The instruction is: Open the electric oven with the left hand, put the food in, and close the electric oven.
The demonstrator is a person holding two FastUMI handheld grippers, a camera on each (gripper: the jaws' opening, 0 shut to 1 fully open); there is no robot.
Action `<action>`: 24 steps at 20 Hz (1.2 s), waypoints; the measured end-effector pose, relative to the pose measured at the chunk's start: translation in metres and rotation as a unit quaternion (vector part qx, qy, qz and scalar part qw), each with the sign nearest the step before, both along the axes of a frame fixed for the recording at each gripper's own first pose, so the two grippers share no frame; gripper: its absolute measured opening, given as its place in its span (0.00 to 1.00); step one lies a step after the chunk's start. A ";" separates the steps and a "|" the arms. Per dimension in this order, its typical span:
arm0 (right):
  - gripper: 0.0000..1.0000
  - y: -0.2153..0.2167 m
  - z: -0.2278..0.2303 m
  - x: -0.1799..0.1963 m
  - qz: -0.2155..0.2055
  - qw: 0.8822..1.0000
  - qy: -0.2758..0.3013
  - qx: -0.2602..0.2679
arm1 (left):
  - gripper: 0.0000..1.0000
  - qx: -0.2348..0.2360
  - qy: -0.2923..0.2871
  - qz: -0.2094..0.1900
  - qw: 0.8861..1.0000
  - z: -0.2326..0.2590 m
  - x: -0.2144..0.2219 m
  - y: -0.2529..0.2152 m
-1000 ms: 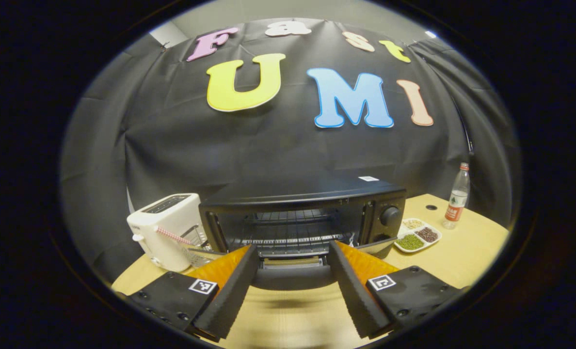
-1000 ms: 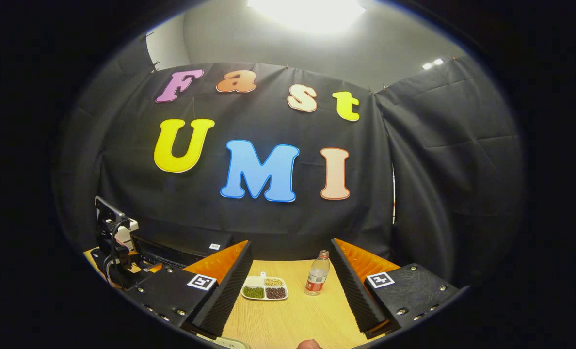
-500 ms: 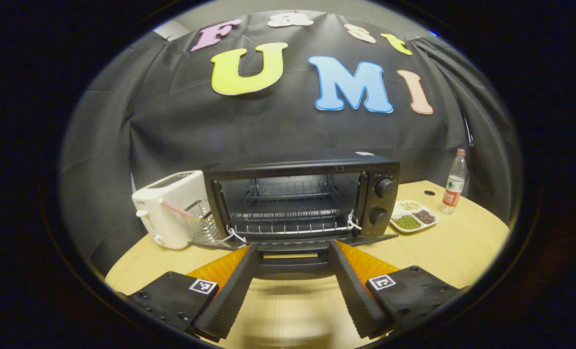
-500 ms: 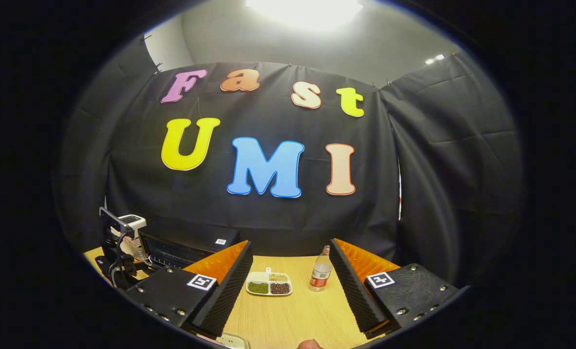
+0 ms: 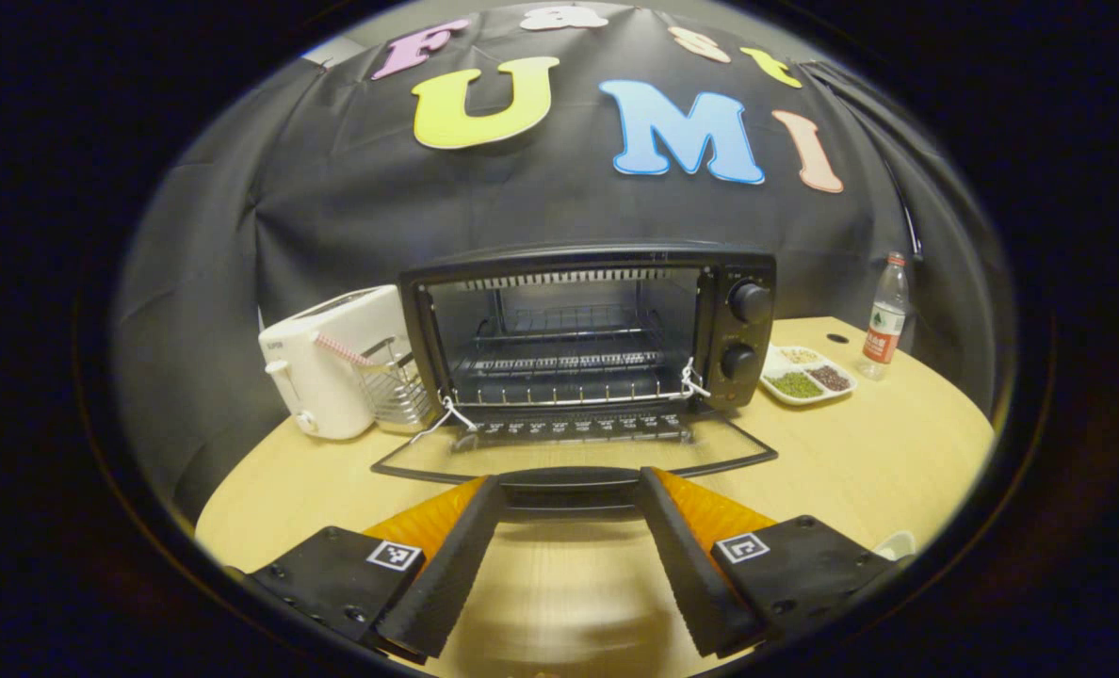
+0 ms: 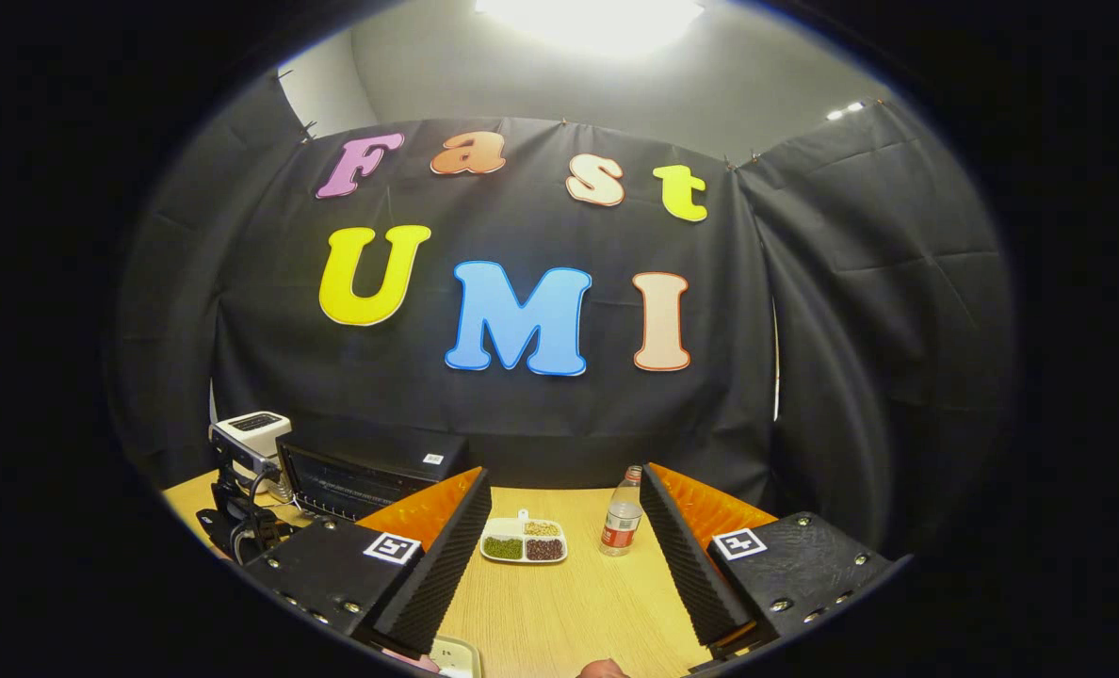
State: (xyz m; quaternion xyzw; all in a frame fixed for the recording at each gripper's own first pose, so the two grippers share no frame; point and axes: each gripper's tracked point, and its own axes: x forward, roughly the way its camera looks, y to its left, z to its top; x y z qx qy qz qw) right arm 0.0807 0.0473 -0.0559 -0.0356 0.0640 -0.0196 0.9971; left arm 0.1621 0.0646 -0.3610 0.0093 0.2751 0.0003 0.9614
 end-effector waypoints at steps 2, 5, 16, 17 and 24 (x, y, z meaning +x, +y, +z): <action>0.97 0.002 0.003 -0.004 0.004 1.000 -0.002 0.002 | 1.00 -0.006 -0.014 0.000 1.000 0.016 -0.006 -0.002; 0.97 0.010 0.000 -0.003 0.015 1.000 0.001 0.012 | 0.98 -0.001 -0.048 -0.002 0.999 0.054 -0.014 0.001; 0.97 0.065 -0.086 -0.014 0.109 0.978 0.149 0.101 | 0.97 0.012 -0.179 0.030 0.983 0.217 -0.043 0.036; 0.98 0.068 -0.096 -0.017 0.114 0.973 0.167 0.109 | 0.97 0.013 -0.186 0.031 0.982 0.226 -0.047 0.039; 0.98 0.088 -0.159 -0.036 0.155 0.933 0.304 0.117 | 1.00 0.030 -0.220 0.042 0.974 0.270 -0.071 0.053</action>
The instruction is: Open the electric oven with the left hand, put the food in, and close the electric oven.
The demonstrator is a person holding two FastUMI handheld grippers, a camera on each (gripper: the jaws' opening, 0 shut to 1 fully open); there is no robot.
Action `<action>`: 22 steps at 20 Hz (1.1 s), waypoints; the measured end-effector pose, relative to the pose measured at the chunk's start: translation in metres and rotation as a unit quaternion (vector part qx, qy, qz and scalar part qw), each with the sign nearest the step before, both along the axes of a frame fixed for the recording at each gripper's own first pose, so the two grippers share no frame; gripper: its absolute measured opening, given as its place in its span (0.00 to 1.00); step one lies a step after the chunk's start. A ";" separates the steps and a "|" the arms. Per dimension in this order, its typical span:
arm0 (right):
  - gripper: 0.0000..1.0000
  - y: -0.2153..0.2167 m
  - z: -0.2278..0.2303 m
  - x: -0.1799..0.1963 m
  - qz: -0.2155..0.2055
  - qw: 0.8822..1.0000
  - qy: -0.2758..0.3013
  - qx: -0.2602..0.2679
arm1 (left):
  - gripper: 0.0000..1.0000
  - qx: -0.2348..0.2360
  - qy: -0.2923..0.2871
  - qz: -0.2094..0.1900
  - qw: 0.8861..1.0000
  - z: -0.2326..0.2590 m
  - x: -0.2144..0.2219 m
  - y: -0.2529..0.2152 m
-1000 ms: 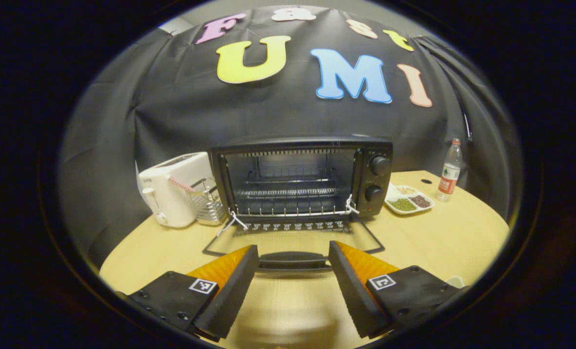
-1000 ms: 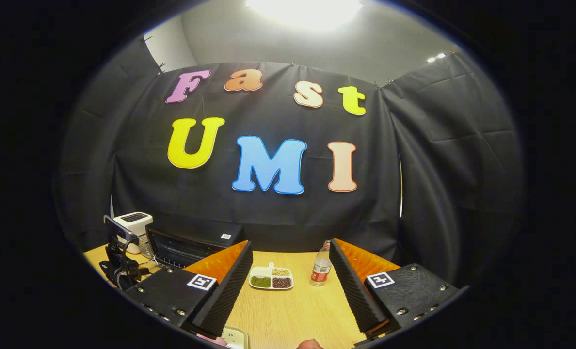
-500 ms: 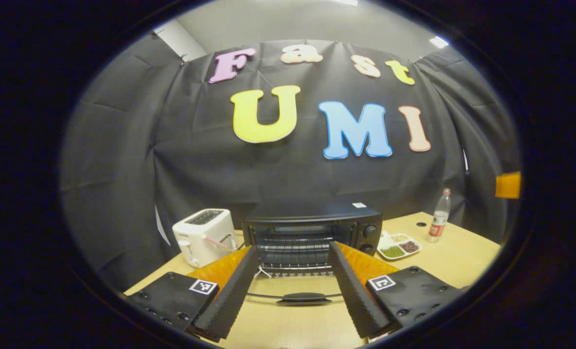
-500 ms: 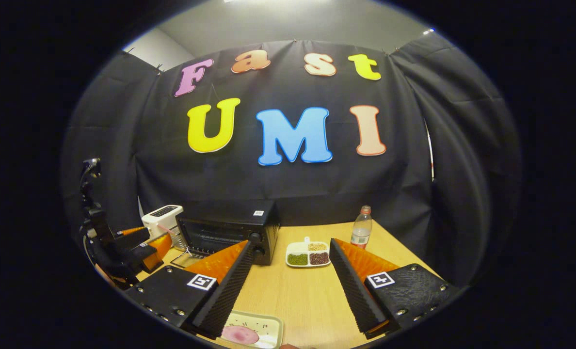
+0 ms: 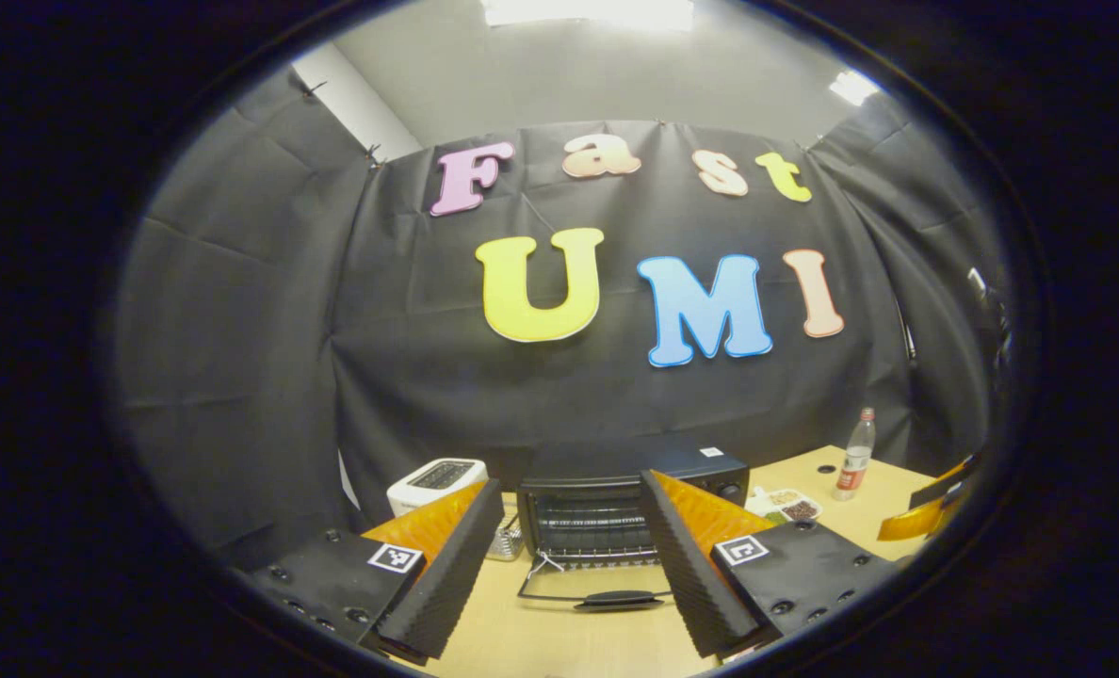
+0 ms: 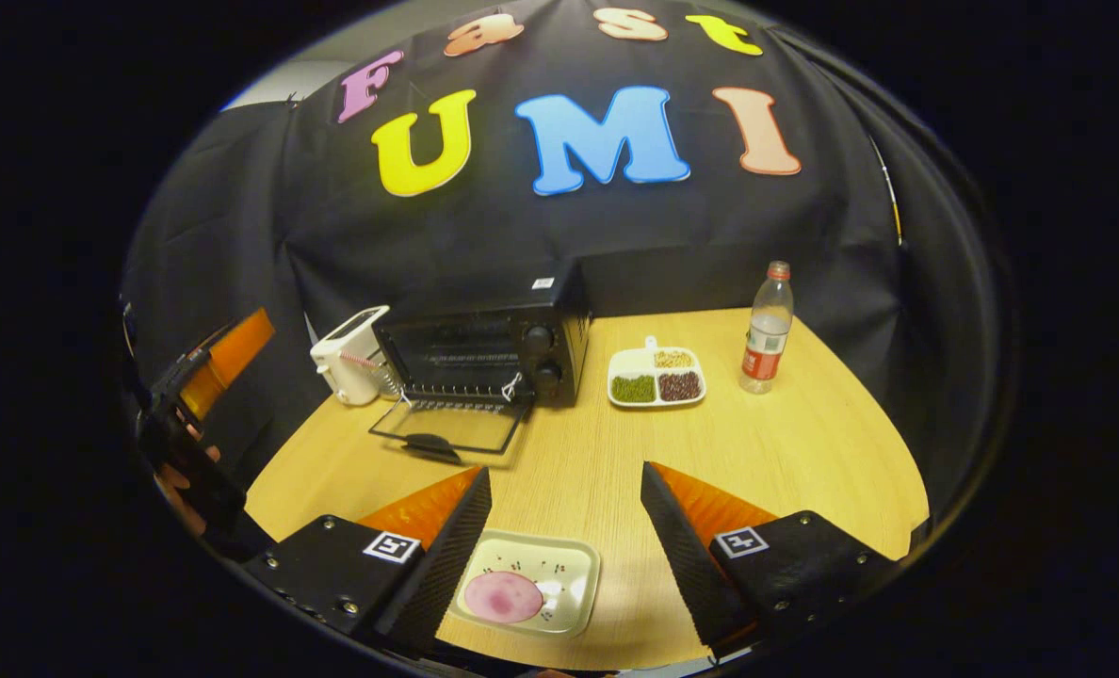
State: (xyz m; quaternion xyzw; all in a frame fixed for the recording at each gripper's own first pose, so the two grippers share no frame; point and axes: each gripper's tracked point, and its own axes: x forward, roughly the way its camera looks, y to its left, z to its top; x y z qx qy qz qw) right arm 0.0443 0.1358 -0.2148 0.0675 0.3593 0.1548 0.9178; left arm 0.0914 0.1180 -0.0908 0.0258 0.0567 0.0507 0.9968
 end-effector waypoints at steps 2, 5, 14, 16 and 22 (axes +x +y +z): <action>0.98 0.006 -0.017 -0.009 0.017 0.999 0.045 0.007 | 1.00 0.002 -0.005 0.005 1.000 0.006 -0.004 0.004; 0.98 0.013 -0.042 -0.024 0.044 0.995 0.089 -0.009 | 1.00 0.007 -0.011 0.016 1.000 0.010 -0.010 0.011; 0.98 0.005 -0.119 -0.071 0.096 0.971 0.213 -0.044 | 1.00 0.000 -0.004 0.052 0.999 0.000 -0.020 0.037; 0.99 0.004 -0.132 -0.079 0.093 0.965 0.241 -0.043 | 1.00 0.003 -0.003 0.055 0.998 -0.003 -0.022 0.041; 0.80 0.007 -0.145 -0.093 0.104 0.943 0.315 -0.036 | 1.00 0.008 -0.001 0.061 0.998 -0.003 -0.024 0.049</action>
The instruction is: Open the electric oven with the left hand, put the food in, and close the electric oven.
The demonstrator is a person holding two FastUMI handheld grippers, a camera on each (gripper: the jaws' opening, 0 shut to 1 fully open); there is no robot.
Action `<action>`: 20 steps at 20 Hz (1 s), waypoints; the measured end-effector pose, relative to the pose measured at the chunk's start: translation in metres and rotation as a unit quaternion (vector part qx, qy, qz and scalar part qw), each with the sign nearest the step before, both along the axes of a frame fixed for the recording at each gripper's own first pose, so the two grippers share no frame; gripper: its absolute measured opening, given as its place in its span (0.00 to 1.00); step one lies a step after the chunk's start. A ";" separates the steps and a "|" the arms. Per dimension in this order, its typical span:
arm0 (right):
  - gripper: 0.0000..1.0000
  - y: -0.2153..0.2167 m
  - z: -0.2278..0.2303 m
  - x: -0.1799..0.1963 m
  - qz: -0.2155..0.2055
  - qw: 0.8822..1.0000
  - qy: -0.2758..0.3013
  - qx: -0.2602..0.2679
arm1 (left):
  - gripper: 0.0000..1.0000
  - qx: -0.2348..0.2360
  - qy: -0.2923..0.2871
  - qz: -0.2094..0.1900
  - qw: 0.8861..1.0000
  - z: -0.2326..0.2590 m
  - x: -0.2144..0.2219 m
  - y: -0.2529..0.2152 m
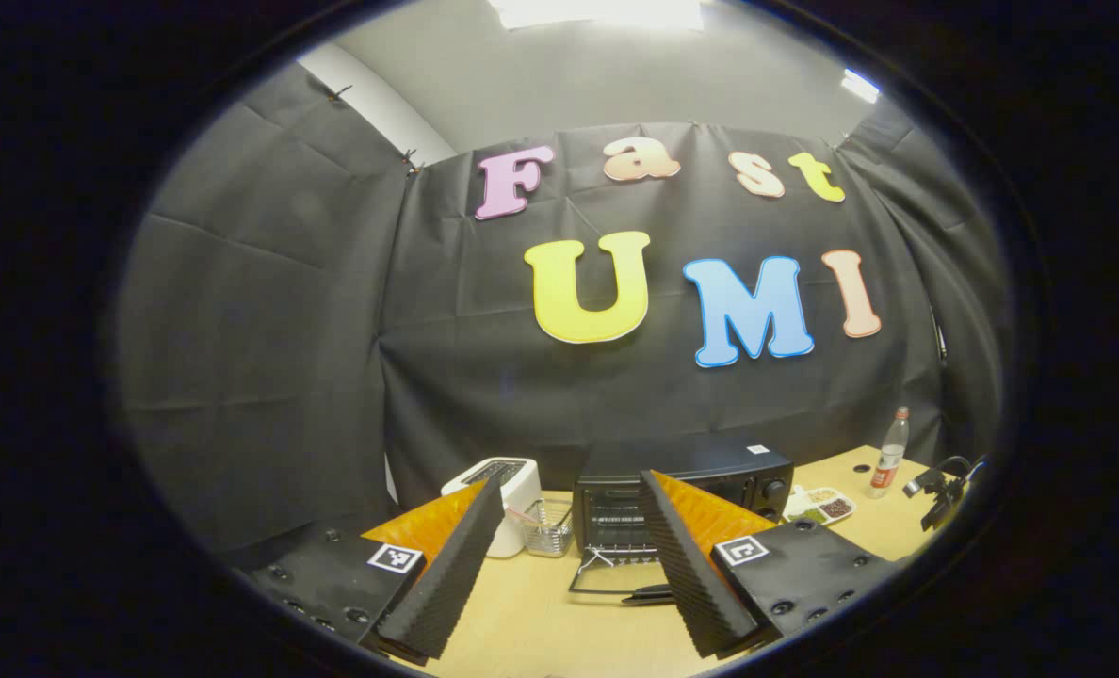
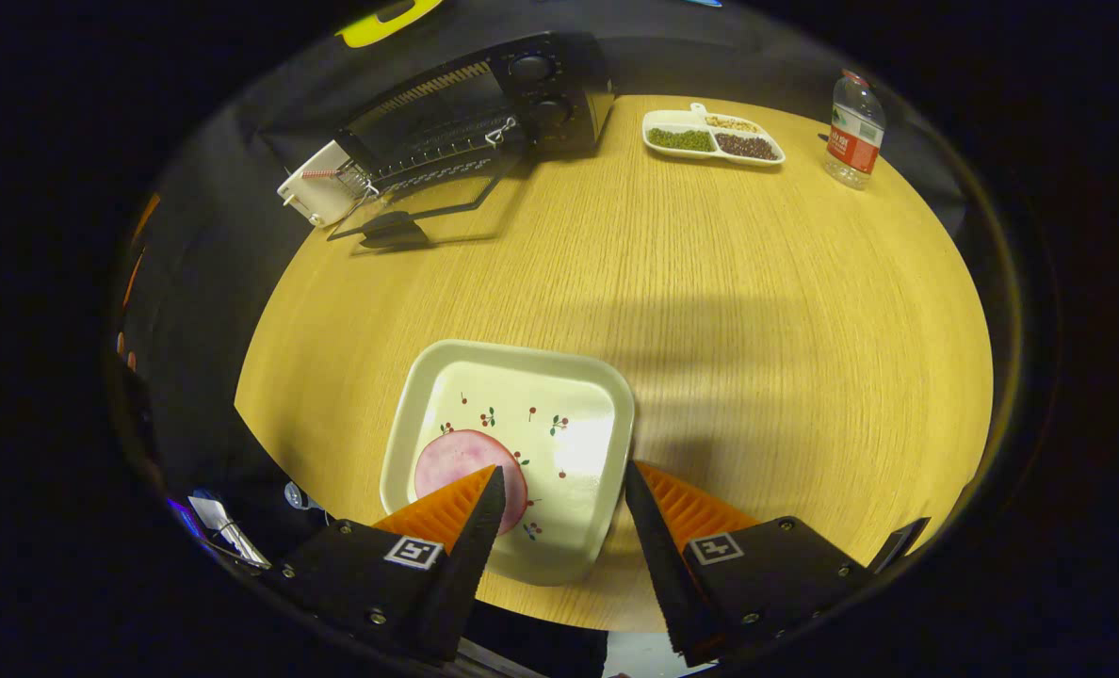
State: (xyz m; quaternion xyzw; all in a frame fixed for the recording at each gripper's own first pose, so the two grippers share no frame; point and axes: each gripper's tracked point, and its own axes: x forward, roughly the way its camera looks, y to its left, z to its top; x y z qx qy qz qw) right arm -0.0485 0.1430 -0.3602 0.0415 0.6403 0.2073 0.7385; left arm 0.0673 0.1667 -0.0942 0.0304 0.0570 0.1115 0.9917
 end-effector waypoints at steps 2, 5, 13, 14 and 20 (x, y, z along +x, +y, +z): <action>0.62 -0.011 -0.007 0.008 -0.007 1.000 0.013 -0.018 | 1.00 0.001 -0.001 0.002 1.000 0.001 0.001 0.001; 0.35 -0.013 -0.007 0.010 -0.030 0.998 0.054 -0.013 | 1.00 -0.005 -0.004 0.006 1.000 0.002 0.002 0.004; 0.04 -0.014 -0.040 0.011 -0.014 0.995 0.091 -0.029 | 1.00 -0.005 -0.005 0.006 1.000 0.003 0.004 0.005; 0.04 -0.015 -0.035 0.016 -0.021 0.995 0.093 -0.018 | 1.00 -0.005 -0.004 0.007 1.000 0.002 0.003 0.007; 0.00 -0.018 -0.035 0.010 -0.068 0.983 0.147 0.088 | 1.00 -0.010 -0.004 0.011 1.000 0.003 0.004 0.013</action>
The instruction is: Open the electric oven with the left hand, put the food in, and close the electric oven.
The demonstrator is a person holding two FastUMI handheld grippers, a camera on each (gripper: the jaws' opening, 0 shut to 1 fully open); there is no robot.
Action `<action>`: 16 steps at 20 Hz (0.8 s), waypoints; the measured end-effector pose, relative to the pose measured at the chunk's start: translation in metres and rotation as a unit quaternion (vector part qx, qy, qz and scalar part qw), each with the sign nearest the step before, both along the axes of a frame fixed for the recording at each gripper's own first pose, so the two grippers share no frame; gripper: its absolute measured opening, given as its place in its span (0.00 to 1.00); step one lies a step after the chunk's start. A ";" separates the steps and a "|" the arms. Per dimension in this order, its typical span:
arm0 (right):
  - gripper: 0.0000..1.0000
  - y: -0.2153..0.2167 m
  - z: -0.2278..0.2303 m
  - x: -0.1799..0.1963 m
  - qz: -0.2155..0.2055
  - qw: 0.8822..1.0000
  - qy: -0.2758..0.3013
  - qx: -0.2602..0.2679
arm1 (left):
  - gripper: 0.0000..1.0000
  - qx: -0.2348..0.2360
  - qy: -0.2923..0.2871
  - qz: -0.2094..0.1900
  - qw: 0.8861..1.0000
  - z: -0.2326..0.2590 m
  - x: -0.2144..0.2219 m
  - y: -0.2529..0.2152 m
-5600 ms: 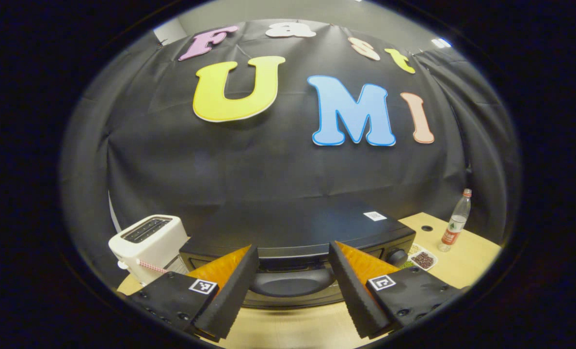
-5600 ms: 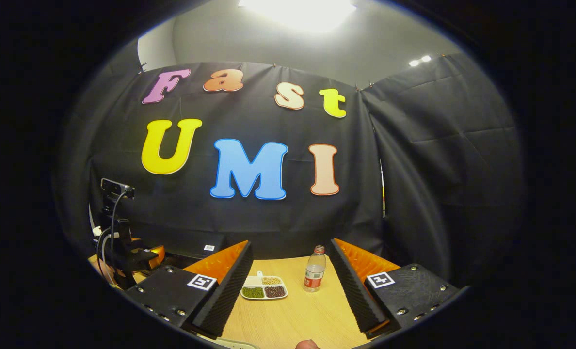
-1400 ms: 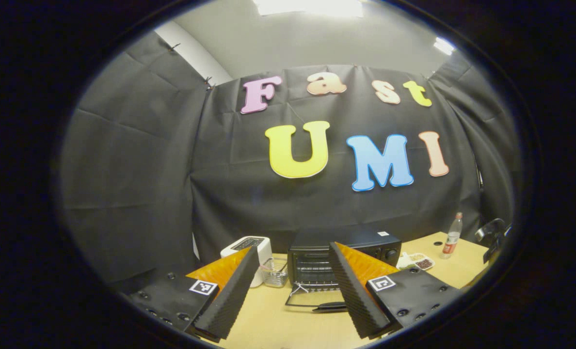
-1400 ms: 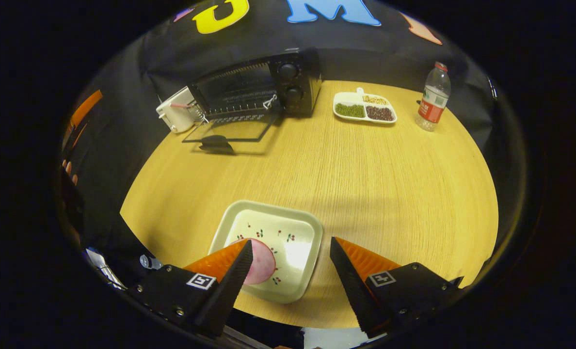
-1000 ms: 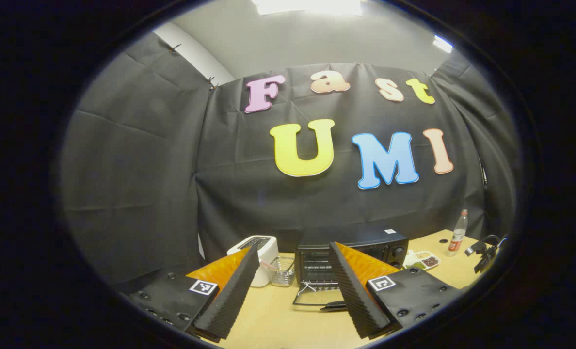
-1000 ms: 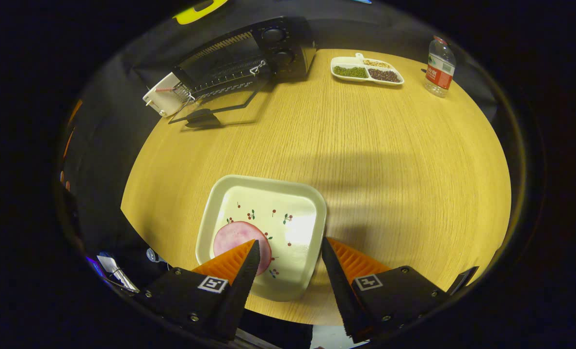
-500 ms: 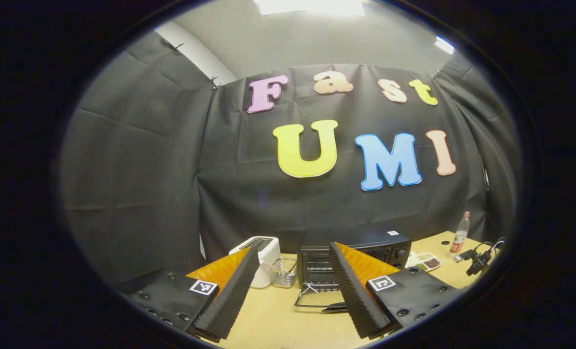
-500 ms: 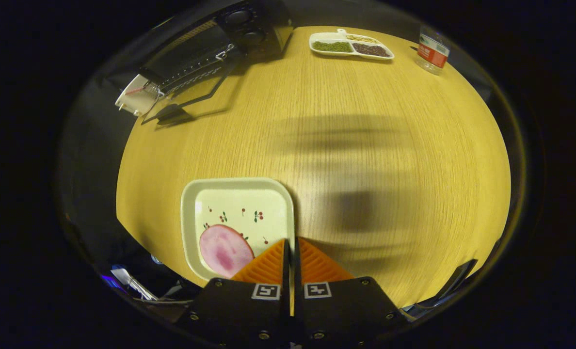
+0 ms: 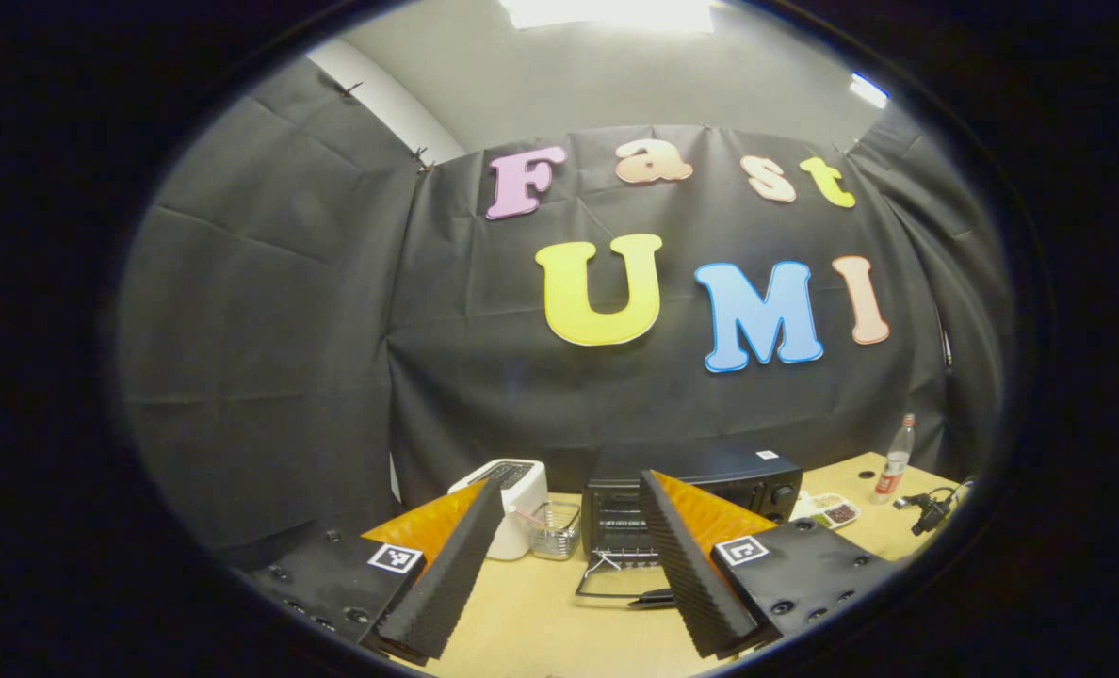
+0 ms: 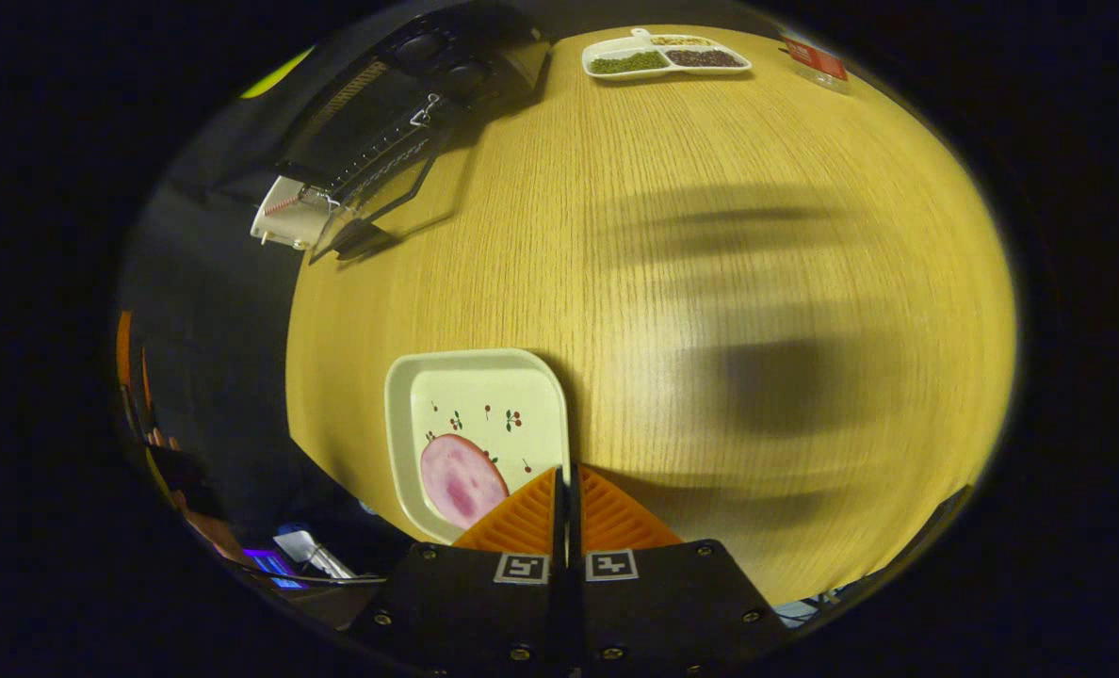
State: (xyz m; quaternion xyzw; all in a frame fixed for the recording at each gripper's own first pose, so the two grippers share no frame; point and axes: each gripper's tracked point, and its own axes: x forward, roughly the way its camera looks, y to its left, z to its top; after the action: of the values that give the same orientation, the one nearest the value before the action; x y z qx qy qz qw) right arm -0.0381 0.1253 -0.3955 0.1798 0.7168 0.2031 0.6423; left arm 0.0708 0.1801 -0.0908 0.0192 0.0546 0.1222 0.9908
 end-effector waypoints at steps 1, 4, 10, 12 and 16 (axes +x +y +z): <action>0.00 0.002 0.002 -0.001 -0.013 1.000 0.009 0.019 | 1.00 -0.001 0.000 0.000 1.000 -0.001 0.000 0.001; 0.00 0.001 0.004 -0.005 -0.041 0.997 0.017 0.055 | 1.00 -0.004 0.002 -0.002 1.000 0.000 0.001 -0.003; 0.00 0.005 0.017 0.004 -0.079 0.990 0.009 0.113 | 1.00 0.001 0.001 -0.012 1.000 0.002 0.006 -0.013; 0.00 0.014 0.028 0.011 -0.101 0.986 0.008 0.132 | 1.00 0.003 -0.001 -0.016 1.000 0.004 0.010 -0.016; 0.00 0.030 0.045 0.037 -0.156 0.977 -0.003 0.148 | 1.00 0.002 -0.005 -0.019 1.000 0.004 0.013 -0.015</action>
State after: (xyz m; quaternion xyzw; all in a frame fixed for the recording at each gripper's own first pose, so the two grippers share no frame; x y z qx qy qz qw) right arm -0.0013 0.1550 -0.3501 0.3818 0.6403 0.2048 0.6342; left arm 0.0840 0.1647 -0.0868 0.0211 0.0488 0.1038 0.9932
